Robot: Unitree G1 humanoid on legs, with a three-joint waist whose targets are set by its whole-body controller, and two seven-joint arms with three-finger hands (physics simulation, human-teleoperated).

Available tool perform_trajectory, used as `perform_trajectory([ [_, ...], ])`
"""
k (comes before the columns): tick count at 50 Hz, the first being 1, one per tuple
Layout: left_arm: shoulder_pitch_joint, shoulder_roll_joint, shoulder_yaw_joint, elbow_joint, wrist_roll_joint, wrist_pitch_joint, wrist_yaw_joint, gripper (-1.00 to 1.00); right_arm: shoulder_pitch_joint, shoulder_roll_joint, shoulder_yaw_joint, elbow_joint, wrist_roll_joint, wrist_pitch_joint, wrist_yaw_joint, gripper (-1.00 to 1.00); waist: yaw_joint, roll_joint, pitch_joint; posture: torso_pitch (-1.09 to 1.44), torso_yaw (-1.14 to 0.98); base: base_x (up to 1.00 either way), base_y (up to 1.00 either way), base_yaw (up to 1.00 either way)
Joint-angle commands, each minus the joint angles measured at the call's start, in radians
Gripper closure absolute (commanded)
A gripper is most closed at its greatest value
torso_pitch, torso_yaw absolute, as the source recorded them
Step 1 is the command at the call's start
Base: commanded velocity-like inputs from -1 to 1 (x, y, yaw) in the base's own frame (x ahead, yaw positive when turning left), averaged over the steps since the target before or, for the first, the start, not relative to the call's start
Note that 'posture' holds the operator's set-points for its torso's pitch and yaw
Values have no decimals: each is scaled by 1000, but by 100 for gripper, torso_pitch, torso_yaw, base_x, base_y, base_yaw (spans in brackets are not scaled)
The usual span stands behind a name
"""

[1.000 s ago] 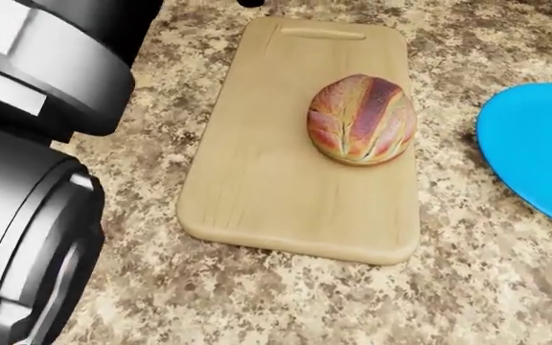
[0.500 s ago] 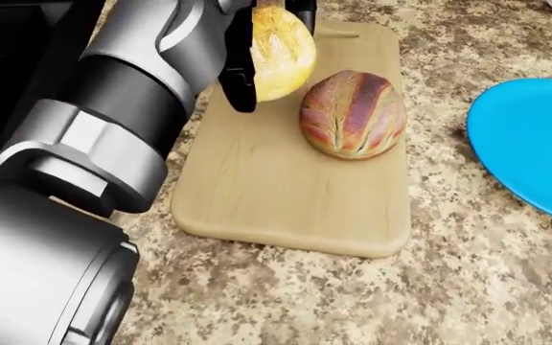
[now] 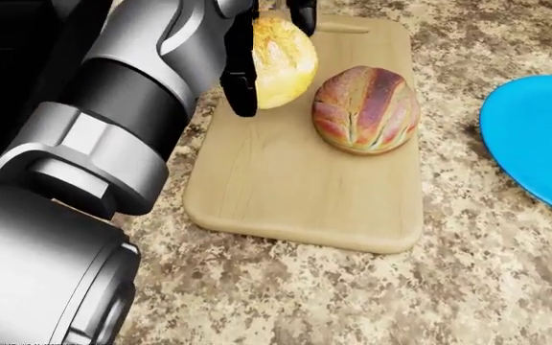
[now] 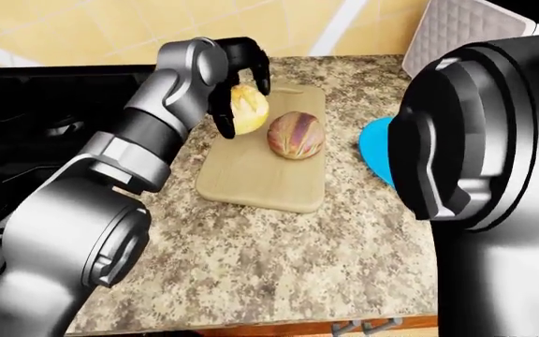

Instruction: Place all breads on the cutting board.

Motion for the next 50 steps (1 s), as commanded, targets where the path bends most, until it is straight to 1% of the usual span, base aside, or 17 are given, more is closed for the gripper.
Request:
perform_trajectory([
  [1,-48,12,2,-42,2,1,14,-100,-17,-6,-5,2,-6,-5,-12,-100,0,-3,-33,0,0,0,0,0],
  [13,-57,13,3,-46,2,16,-6,-100,-22,-6,-6,2,-12,-3,-3,-100,0,-2,-32,0,0,0,0,0],
  [19,-136,29,87,-40,-107,58,-9,-100,20,-2,-12,-21,-10,4,-10,-100,0,-3,-33,0,0,0,0,0],
  [22,-194,25,185,-49,-252,107,5,-100,57,-5,-16,-57,-19,20,0,-100,-1,-3,-32,0,0,0,0,0],
  [23,-197,27,188,-48,-278,121,8,-100,66,-7,-16,-65,-20,24,2,-100,-1,-3,-31,0,0,0,0,0],
  [24,-203,31,217,-57,-332,139,15,-100,79,-10,-17,-73,-23,28,9,-100,0,-3,-29,0,0,0,0,0],
  [25,-210,43,230,-58,-371,153,23,-100,76,-14,-18,-70,-22,27,8,-100,0,-3,-29,0,0,0,0,0],
  [26,-221,64,273,-55,-434,183,51,-100,72,-13,-19,-66,-22,31,5,-100,0,-3,-29,0,0,0,0,0],
  [30,-189,92,281,-62,-568,197,88,-100,128,-8,-28,-90,-27,59,3,-100,-3,4,-29,0,0,0,0,0],
  [34,-178,123,319,-118,-742,226,117,-100,244,-23,-47,-160,-49,117,26,-100,-3,4,-35,0,0,0,0,0],
  [35,-176,129,307,-133,-770,236,117,-100,257,-27,-46,-169,-57,133,33,-100,-3,4,-38,0,0,0,0,0],
  [38,-180,165,332,-206,-905,288,157,-100,352,-41,-70,-230,-62,173,37,-100,-2,3,-39,0,0,0,0,0],
  [39,-169,172,309,-229,-925,295,158,-100,366,-48,-71,-241,-57,177,34,-100,-3,3,-39,0,0,0,0,0],
  [40,-162,171,330,-278,-984,332,183,-100,396,-56,-80,-255,-56,190,34,-100,-3,2,-38,0,0,0,0,0],
  [41,-143,173,302,-315,-1002,356,187,-100,406,-61,-81,-262,-49,199,32,-100,-3,2,-39,0,0,0,0,0],
  [44,-66,176,290,-574,-1114,461,248,-100,434,-104,-87,-283,-42,227,45,-100,-2,4,-38,0,0,0,0,0],
  [50,-50,243,348,-864,-1365,591,462,-100,438,-143,-77,-289,-31,255,53,-100,-10,10,-33,0,0,0,0,0],
])
